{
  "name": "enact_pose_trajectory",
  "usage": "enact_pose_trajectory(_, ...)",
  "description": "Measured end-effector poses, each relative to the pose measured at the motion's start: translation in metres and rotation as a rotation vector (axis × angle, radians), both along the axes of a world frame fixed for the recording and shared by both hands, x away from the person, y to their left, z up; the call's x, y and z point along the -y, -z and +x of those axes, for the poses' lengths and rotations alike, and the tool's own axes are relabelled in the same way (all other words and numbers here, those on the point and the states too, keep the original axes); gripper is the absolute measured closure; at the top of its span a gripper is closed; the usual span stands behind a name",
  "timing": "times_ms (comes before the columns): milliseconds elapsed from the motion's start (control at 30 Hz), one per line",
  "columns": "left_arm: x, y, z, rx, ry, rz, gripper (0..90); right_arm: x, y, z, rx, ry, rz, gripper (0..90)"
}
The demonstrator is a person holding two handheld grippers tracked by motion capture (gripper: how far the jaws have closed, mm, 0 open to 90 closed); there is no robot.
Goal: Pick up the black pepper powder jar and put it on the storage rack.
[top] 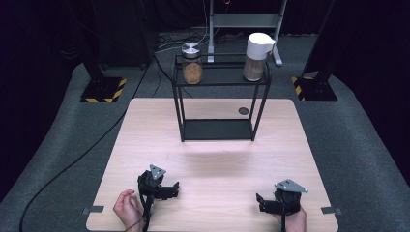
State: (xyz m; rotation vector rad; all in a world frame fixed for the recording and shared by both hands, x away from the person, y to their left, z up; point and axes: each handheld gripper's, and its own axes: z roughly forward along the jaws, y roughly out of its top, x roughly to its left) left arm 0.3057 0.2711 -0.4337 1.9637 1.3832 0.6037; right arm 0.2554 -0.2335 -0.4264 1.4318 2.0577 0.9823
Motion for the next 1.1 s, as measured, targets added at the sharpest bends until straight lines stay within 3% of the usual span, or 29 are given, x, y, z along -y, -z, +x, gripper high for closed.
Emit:
enact_pose_trajectory(100,0.0,0.0,0.0,0.0,0.0,0.0,0.0,-0.001,0.009,-0.009,-0.009,0.028,-0.008,0.0)
enact_pose_trajectory(167,0.0,0.0,0.0,0.0,0.0,0.0,0.0,-0.001,0.011,-0.016,0.029,0.041,-0.007,0.0)
enact_pose_trajectory(267,0.0,0.0,0.0,0.0,0.0,0.0,0.0,-0.003,0.013,-0.015,0.019,0.066,-0.007,0.0)
enact_pose_trajectory(367,0.001,0.0,0.0,0.001,-0.002,-0.002,0.0,-0.007,0.015,-0.016,0.038,0.087,-0.017,0.0)
enact_pose_trajectory(533,0.001,0.0,0.0,0.001,-0.002,-0.001,0.0,-0.006,0.017,-0.019,0.049,0.098,-0.01,0.0)
enact_pose_trajectory(867,0.001,0.0,0.0,-0.001,0.0,0.001,0.0,-0.015,0.018,-0.021,0.067,0.12,-0.042,0.0)
enact_pose_trajectory(1100,0.001,0.0,0.0,-0.001,-0.001,0.0,0.0,-0.01,0.02,-0.023,0.077,0.128,-0.01,0.0)
